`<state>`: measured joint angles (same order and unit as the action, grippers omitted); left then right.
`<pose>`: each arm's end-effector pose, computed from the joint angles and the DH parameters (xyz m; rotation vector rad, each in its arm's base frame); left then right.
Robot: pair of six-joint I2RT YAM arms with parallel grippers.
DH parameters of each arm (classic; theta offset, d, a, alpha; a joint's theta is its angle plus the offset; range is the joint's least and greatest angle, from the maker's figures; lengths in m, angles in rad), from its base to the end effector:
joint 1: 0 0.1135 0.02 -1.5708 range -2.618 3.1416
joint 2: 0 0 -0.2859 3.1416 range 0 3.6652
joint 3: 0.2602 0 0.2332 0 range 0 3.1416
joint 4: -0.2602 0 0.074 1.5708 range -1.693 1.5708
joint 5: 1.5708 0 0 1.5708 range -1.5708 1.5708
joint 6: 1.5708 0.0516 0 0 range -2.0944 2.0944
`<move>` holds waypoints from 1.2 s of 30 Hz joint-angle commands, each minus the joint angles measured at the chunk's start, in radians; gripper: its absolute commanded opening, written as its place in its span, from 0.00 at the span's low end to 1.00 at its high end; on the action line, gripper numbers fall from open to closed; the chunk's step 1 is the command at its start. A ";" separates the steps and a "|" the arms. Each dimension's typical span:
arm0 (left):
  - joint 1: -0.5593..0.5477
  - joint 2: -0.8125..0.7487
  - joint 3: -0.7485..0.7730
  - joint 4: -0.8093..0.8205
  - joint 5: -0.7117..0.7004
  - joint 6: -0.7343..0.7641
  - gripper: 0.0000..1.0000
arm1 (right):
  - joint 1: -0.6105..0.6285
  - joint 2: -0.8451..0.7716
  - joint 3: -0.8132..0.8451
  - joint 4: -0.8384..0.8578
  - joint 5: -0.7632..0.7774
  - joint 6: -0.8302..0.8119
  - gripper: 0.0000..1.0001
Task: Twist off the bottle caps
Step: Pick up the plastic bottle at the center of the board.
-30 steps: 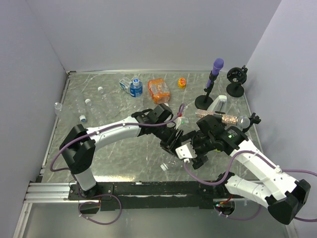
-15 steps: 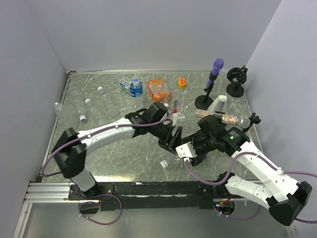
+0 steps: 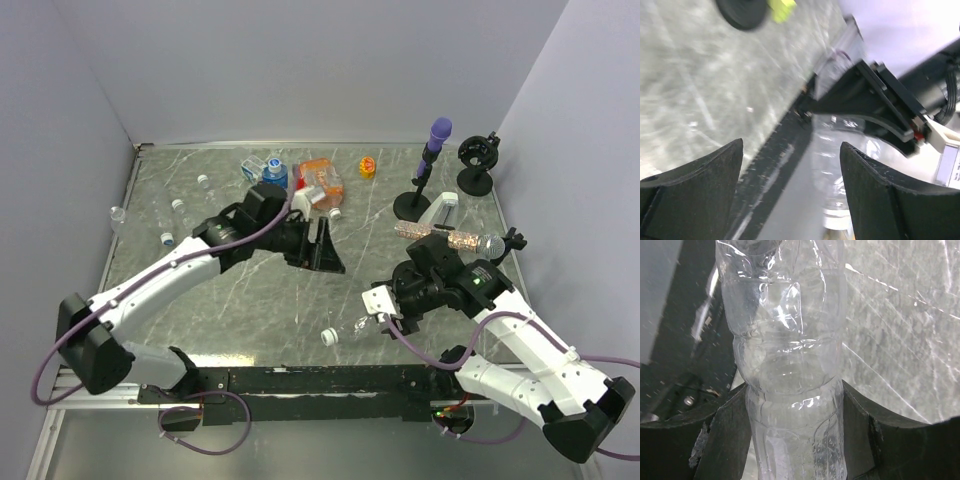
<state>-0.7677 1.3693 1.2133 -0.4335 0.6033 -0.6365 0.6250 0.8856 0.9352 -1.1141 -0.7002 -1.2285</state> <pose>0.1894 -0.2235 0.3531 0.5525 2.3562 -1.3908 0.0748 0.0949 0.3067 -2.0436 1.2526 0.6485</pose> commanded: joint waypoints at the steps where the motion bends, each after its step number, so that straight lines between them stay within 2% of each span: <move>1: 0.039 -0.133 0.045 -0.036 -0.151 0.060 0.81 | -0.005 -0.016 0.044 0.017 -0.084 0.107 0.21; 4: 0.054 -0.226 0.009 0.007 -0.236 0.078 0.87 | -0.028 -0.022 0.031 0.060 -0.137 0.191 0.21; 6: 0.064 -0.306 -0.043 0.079 -0.279 0.060 0.99 | -0.096 -0.013 0.027 0.080 -0.204 0.237 0.21; 10: 0.085 -0.444 -0.230 0.365 -0.237 -0.034 0.96 | -0.238 0.029 0.030 0.117 -0.343 0.319 0.21; 15: 0.067 -0.495 -0.411 0.648 -0.100 -0.048 0.97 | -0.369 0.078 0.033 0.157 -0.453 0.376 0.21; 20: -0.070 -0.472 -0.436 0.683 -0.215 0.122 0.98 | -0.404 0.113 -0.018 0.185 -0.513 0.344 0.21; 23: -0.076 -0.417 -0.436 0.739 -0.235 0.110 0.99 | -0.412 0.133 -0.053 0.194 -0.553 0.307 0.21; 28: -0.076 -0.366 -0.445 0.855 -0.263 0.058 0.91 | -0.418 0.162 -0.042 0.146 -0.547 0.268 0.21; 36: -0.078 -0.392 -0.483 0.843 -0.277 0.025 0.81 | -0.429 0.165 -0.045 0.181 -0.544 0.316 0.21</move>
<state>-0.8433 1.0111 0.7559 0.3374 0.3492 -0.5808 0.2043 1.0512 0.8898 -0.9604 -1.1904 -0.9131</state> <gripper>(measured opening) 0.843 0.665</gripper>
